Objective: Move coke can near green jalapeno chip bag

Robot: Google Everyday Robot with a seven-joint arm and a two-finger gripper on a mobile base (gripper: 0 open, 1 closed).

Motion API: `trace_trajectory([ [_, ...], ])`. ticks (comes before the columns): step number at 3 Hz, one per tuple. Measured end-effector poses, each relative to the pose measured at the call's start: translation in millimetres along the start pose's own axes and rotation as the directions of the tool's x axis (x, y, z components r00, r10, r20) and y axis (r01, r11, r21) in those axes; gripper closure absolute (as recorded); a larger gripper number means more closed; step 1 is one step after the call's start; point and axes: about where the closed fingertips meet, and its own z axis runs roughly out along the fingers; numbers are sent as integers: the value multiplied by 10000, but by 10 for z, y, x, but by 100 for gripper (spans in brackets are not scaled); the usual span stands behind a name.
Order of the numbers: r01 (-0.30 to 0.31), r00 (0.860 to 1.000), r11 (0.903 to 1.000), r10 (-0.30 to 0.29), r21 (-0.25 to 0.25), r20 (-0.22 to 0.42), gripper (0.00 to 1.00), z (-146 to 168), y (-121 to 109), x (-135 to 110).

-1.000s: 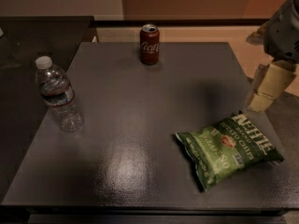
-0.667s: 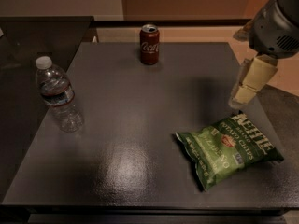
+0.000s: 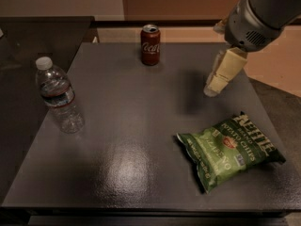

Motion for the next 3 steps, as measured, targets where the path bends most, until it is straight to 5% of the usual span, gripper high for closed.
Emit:
trace_trajectory([
  [1, -461, 9981, 9975, 438, 542, 434, 0, 245, -285, -150],
  [3, -1940, 9761, 9785, 1854, 706, 1132, 0, 649, -803, -284],
])
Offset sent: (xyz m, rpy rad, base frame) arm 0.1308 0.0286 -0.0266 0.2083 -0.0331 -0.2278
